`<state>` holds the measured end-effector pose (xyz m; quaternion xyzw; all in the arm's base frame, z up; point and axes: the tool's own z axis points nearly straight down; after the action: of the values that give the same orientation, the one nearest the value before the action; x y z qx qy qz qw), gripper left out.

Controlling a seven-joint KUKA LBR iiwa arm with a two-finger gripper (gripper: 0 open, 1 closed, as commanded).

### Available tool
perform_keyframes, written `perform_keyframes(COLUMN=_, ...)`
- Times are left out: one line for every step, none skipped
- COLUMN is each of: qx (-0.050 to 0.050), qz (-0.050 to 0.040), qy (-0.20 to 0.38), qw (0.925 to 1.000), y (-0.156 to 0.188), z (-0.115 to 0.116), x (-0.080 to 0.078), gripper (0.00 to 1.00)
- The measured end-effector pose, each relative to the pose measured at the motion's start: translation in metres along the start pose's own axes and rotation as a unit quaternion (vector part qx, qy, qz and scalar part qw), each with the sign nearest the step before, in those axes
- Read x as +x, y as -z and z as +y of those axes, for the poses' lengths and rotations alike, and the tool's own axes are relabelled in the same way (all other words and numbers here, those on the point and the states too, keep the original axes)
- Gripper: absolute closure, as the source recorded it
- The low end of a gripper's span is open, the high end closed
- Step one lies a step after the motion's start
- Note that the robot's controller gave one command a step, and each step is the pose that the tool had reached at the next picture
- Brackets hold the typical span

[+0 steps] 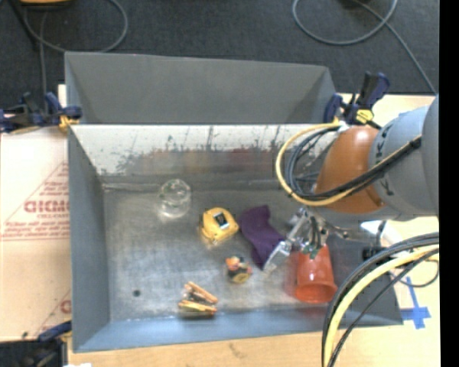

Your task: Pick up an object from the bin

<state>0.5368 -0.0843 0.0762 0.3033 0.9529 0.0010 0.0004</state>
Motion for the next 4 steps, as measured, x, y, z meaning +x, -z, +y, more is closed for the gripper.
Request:
perform_keyframes(qx=0.001, qz=-0.0018, qy=0.023, qw=0.9997, y=0.003, z=0.013, x=0.014, gripper=1.0)
perform_keyframes(qx=0.001, qz=-0.0018, qy=0.023, qw=0.9997, y=0.003, z=0.013, x=0.014, gripper=1.0)
perform_keyframes(qx=0.001, qz=0.0006, qy=0.023, qw=0.9997, y=0.006, z=0.012, x=0.015, gripper=1.0)
perform_keyframes(qx=0.002, qz=0.001, qy=0.024, qw=0.9997, y=0.021, z=0.012, x=0.017, gripper=1.0)
